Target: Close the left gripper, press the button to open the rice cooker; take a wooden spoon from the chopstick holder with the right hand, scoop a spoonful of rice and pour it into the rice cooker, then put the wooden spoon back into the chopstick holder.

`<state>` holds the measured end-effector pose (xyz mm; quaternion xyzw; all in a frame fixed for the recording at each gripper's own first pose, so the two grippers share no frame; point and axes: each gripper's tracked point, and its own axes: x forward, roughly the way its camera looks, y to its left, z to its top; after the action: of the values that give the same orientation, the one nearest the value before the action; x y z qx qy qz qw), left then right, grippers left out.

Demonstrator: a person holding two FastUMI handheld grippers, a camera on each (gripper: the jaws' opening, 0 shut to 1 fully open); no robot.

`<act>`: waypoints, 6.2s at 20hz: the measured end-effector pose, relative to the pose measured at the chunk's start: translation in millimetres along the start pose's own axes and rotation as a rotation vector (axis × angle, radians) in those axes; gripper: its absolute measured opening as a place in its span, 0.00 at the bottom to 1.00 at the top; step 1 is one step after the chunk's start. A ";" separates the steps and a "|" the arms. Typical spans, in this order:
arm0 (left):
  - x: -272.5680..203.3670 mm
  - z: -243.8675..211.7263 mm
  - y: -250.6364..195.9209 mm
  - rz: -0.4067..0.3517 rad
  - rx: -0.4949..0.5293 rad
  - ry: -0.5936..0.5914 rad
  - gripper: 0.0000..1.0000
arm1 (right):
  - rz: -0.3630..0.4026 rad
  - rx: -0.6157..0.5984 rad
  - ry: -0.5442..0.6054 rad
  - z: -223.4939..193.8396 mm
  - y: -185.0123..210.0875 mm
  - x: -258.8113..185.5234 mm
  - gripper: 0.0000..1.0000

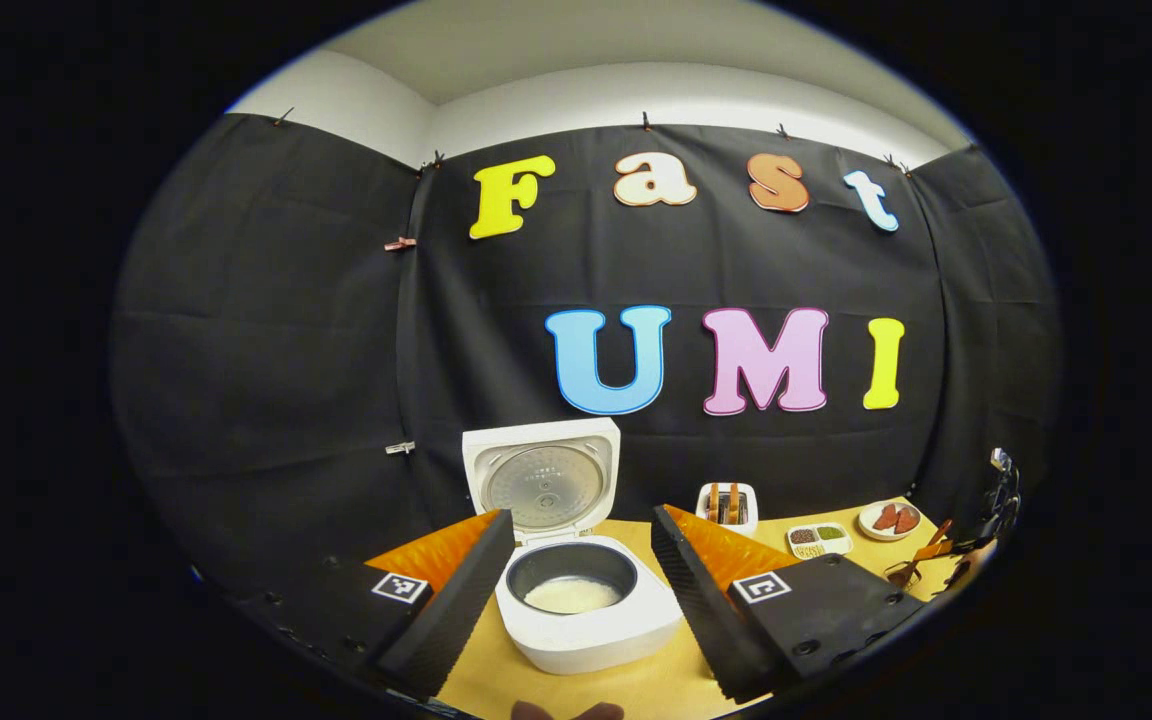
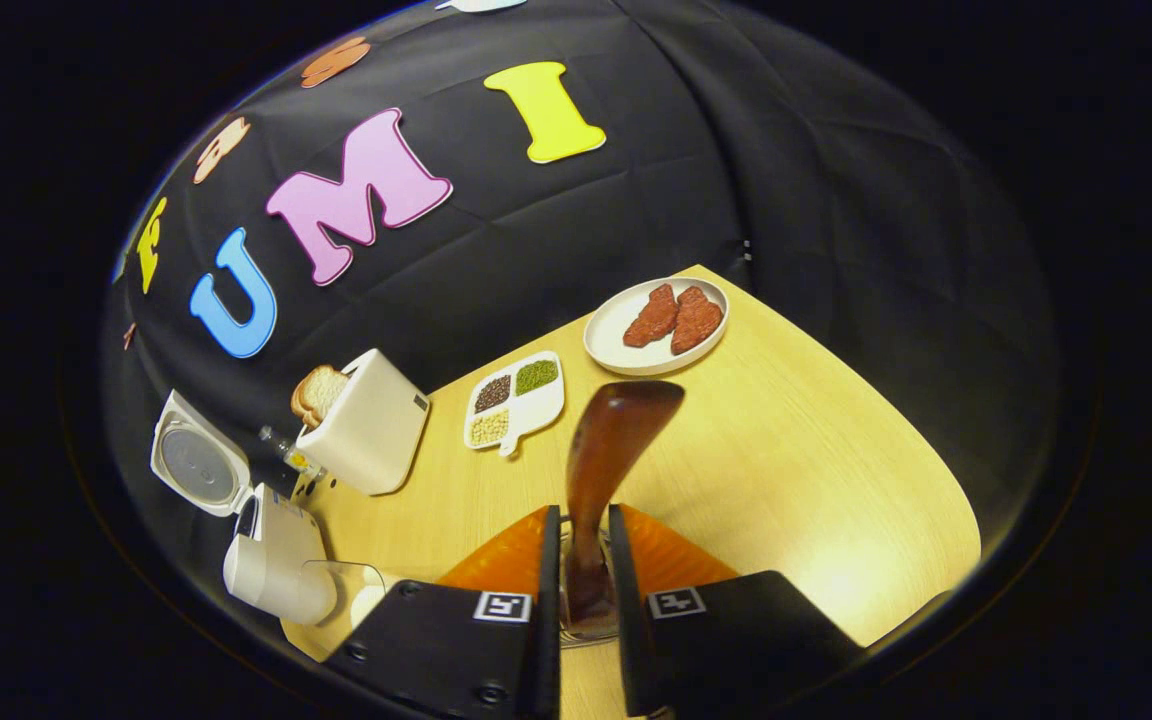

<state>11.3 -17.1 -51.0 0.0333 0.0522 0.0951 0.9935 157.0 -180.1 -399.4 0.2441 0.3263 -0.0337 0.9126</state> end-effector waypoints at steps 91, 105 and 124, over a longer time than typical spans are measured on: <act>170.6 -230.2 13.2 -0.058 0.018 0.532 0.97 | 0.210 -0.330 -0.351 20.0 202.2 -269.5 0.98; 169.0 -209.7 13.7 -0.062 -0.007 0.452 0.98 | 0.218 -0.335 -0.335 11.3 205.4 -262.8 0.98; 168.8 -228.7 0.7 -0.058 -0.022 0.548 0.95 | 0.248 -0.297 -0.272 -2.8 210.6 -235.8 0.98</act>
<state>150.9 29.0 -294.3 -0.0059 0.3187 0.0727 0.9450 16.8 -16.9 -167.7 0.1388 0.1693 0.0945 0.9712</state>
